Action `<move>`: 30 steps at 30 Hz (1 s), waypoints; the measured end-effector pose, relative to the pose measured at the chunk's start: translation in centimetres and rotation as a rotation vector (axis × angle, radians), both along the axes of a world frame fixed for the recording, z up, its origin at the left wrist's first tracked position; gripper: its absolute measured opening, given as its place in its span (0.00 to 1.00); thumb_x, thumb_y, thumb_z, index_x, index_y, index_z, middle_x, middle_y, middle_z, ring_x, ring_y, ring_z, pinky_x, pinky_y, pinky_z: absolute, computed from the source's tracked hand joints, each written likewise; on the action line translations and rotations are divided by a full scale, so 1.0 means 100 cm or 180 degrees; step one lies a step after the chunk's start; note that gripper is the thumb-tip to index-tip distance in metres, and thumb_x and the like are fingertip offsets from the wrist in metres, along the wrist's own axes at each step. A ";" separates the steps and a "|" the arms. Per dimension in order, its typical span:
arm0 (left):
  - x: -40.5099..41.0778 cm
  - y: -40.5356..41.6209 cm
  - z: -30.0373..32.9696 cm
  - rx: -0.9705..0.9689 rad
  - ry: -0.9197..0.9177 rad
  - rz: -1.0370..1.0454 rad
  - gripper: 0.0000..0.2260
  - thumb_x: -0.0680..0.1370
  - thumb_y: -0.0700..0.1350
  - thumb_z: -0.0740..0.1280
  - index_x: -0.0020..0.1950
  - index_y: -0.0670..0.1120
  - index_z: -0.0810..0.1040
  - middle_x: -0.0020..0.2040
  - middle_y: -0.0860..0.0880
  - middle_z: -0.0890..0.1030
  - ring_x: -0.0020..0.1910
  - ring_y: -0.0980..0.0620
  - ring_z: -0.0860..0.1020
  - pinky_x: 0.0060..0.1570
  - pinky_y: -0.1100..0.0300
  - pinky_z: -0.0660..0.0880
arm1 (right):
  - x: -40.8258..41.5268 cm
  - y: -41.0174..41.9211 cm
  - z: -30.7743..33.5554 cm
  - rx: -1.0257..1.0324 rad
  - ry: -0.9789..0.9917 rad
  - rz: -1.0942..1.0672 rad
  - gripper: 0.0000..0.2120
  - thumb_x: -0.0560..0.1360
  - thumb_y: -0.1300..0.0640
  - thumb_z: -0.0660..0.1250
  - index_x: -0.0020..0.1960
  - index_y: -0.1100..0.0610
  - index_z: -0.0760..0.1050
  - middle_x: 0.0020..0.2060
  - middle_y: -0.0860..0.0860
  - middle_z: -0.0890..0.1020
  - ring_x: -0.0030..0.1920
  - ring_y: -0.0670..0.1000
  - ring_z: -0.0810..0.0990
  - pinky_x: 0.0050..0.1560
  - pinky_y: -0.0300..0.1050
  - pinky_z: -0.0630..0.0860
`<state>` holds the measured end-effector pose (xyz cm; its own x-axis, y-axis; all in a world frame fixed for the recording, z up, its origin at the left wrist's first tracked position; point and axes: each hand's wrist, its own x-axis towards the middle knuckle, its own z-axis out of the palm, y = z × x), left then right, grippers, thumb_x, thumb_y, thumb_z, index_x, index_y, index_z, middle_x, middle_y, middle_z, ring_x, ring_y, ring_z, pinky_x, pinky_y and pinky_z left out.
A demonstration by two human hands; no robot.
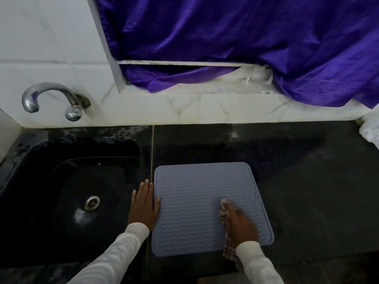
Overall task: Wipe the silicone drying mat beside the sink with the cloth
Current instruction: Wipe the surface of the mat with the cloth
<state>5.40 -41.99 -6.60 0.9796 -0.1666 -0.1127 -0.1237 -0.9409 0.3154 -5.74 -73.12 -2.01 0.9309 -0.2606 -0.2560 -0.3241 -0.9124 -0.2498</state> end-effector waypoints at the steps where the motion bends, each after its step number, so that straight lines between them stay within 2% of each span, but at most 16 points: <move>1: 0.000 0.000 0.000 -0.0003 0.0002 0.0006 0.30 0.80 0.61 0.42 0.78 0.47 0.45 0.78 0.52 0.44 0.76 0.56 0.39 0.74 0.52 0.37 | -0.001 -0.016 0.001 0.0051 0.0004 -0.0217 0.24 0.82 0.43 0.49 0.76 0.38 0.48 0.66 0.52 0.73 0.59 0.57 0.78 0.59 0.52 0.74; 3: 0.000 -0.001 -0.001 -0.0004 -0.0007 0.0014 0.30 0.80 0.61 0.43 0.78 0.48 0.46 0.78 0.51 0.45 0.76 0.56 0.40 0.74 0.52 0.37 | -0.006 -0.050 0.004 0.0092 0.0009 -0.0565 0.23 0.81 0.41 0.48 0.76 0.37 0.51 0.66 0.52 0.73 0.59 0.58 0.77 0.60 0.50 0.73; 6: 0.000 -0.002 -0.002 -0.0022 -0.0032 0.0043 0.30 0.80 0.62 0.44 0.78 0.48 0.47 0.78 0.51 0.46 0.76 0.56 0.41 0.74 0.52 0.38 | -0.009 -0.083 0.006 -0.0052 0.0104 -0.0812 0.24 0.80 0.39 0.48 0.75 0.36 0.49 0.64 0.54 0.75 0.57 0.59 0.78 0.58 0.52 0.74; 11: 0.000 -0.001 -0.002 -0.0044 -0.0014 0.0020 0.30 0.80 0.62 0.44 0.78 0.49 0.46 0.78 0.52 0.46 0.76 0.56 0.40 0.74 0.52 0.37 | -0.005 -0.082 0.004 -0.0053 0.0259 -0.0792 0.25 0.80 0.41 0.49 0.76 0.39 0.48 0.65 0.54 0.73 0.59 0.58 0.78 0.60 0.52 0.74; 16: -0.001 -0.001 0.000 -0.0057 -0.0004 0.0042 0.30 0.81 0.62 0.45 0.78 0.49 0.45 0.78 0.52 0.45 0.76 0.56 0.40 0.74 0.52 0.37 | -0.006 -0.076 0.006 0.0062 0.0172 -0.1026 0.23 0.80 0.40 0.47 0.74 0.40 0.53 0.63 0.54 0.75 0.57 0.59 0.78 0.58 0.54 0.74; 19: -0.001 -0.001 0.003 -0.0116 0.0032 0.0042 0.31 0.79 0.63 0.42 0.78 0.49 0.44 0.78 0.53 0.44 0.76 0.55 0.40 0.74 0.52 0.37 | -0.005 -0.072 0.010 0.0091 0.0140 -0.1106 0.21 0.79 0.40 0.48 0.71 0.41 0.56 0.62 0.54 0.76 0.57 0.59 0.78 0.57 0.54 0.75; 23: -0.001 -0.001 0.004 -0.0195 0.0035 0.0062 0.31 0.79 0.63 0.41 0.78 0.48 0.44 0.78 0.53 0.43 0.76 0.56 0.39 0.74 0.51 0.38 | -0.002 -0.066 0.019 0.0212 0.0268 -0.1248 0.22 0.80 0.42 0.52 0.72 0.41 0.56 0.64 0.55 0.75 0.58 0.59 0.77 0.56 0.52 0.73; 30: -0.001 0.000 0.006 -0.0337 0.0028 0.0055 0.30 0.79 0.62 0.41 0.78 0.49 0.43 0.78 0.53 0.42 0.75 0.56 0.36 0.73 0.54 0.33 | 0.005 -0.045 0.036 0.0577 0.0002 -0.1642 0.20 0.77 0.42 0.62 0.68 0.42 0.67 0.61 0.55 0.78 0.57 0.58 0.79 0.57 0.50 0.73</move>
<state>5.25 -41.97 -5.97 0.9814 -0.1610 -0.1042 -0.1044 -0.9041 0.4143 -5.20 -77.66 1.61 0.6938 -0.6349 -0.3399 -0.7184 -0.5774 -0.3880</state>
